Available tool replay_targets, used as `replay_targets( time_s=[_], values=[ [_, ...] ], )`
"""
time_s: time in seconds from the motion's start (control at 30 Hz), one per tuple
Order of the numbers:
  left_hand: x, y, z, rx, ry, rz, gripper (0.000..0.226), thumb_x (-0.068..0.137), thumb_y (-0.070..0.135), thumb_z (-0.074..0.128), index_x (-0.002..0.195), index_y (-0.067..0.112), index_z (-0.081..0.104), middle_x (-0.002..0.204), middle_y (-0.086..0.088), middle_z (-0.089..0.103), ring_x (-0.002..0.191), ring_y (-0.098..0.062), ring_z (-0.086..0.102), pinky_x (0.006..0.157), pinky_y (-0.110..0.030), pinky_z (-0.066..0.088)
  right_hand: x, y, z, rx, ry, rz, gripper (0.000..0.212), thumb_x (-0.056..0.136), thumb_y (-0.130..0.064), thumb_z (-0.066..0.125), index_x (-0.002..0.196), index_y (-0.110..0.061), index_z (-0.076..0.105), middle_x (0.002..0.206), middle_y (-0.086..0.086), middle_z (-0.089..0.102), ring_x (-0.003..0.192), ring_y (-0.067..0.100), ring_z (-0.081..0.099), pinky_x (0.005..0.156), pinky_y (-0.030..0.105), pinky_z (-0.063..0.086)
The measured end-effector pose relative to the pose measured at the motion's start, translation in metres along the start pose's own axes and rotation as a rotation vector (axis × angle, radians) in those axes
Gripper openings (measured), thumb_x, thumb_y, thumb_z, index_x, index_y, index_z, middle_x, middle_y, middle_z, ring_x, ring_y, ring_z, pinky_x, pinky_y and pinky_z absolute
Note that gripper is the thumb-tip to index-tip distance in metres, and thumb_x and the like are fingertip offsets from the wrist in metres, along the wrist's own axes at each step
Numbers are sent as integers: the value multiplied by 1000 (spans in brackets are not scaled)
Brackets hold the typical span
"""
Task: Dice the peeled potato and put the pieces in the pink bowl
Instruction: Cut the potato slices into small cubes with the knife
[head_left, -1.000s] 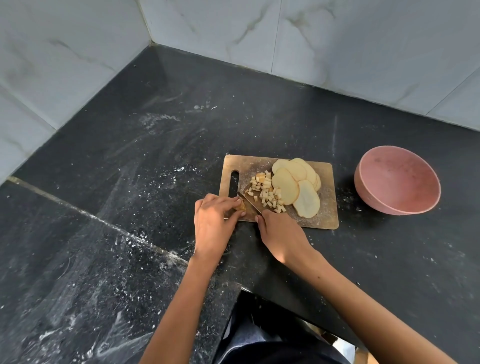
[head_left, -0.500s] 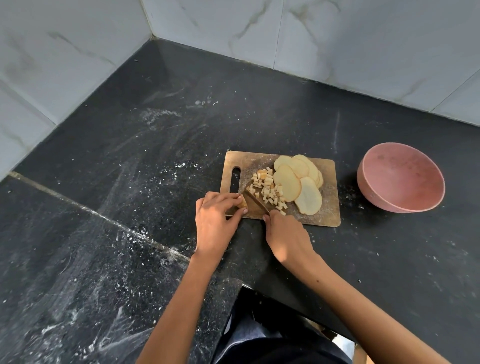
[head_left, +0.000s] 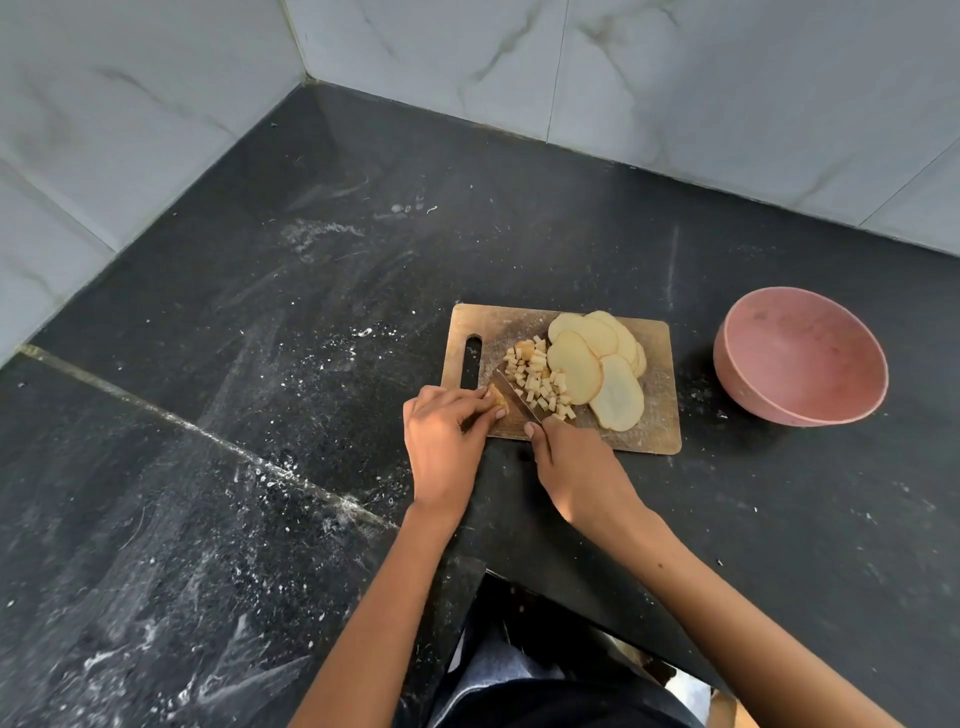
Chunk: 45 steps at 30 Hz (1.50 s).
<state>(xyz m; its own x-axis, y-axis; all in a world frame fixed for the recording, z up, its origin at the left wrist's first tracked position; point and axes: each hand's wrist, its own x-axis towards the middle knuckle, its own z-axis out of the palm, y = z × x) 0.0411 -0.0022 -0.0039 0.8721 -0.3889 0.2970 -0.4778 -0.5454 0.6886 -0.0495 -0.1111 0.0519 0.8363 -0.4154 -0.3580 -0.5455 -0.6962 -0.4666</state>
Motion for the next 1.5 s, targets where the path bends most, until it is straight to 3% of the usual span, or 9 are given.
replay_targets(
  time_s=[0.3,0.43,0.6,0.8,1.13,1.3,1.5],
  values=[
    [-5,2,1,34,49,29,16,70,18,84,85,16,78,83,8,74,81,-11,57,81,-20,30,2,-10,3,-77,-10,13,32,104,-36,27,93,-14,47,81,4,53,73,24,52,64,34,41],
    [-6,1,3,40,46,40,14,72,15,84,85,13,78,85,6,74,84,-11,54,79,-18,28,4,-14,6,-95,-15,6,35,104,-34,27,103,-9,51,91,11,61,84,30,60,64,34,41],
    [-5,2,4,25,34,29,13,73,13,82,84,12,78,86,4,74,86,-8,51,79,-16,26,6,-21,12,-154,-12,40,25,104,-25,30,110,-9,48,102,13,62,93,32,61,65,34,37],
    [-4,1,3,16,28,18,12,73,16,82,85,15,78,85,7,73,86,-6,51,83,-11,24,1,-19,9,-155,4,30,31,105,-32,26,109,-9,47,99,12,62,91,32,61,64,33,35],
    [-4,1,5,134,95,63,14,68,16,86,78,18,78,80,9,73,83,-10,54,85,-28,30,14,-28,10,-233,-37,73,20,102,-14,34,116,-7,46,112,14,60,101,32,61,70,34,40],
    [-4,1,5,100,95,61,11,69,16,85,78,17,78,80,9,74,82,-8,49,86,-26,28,1,-15,13,-198,-78,94,23,104,-24,30,113,-8,43,109,15,60,97,34,60,67,35,37],
    [-1,2,2,111,69,49,7,72,19,83,76,20,77,80,11,73,83,-6,49,88,-23,23,13,-21,10,-147,-86,89,25,103,-25,37,117,-6,46,114,16,60,103,33,60,73,37,43]
  ],
)
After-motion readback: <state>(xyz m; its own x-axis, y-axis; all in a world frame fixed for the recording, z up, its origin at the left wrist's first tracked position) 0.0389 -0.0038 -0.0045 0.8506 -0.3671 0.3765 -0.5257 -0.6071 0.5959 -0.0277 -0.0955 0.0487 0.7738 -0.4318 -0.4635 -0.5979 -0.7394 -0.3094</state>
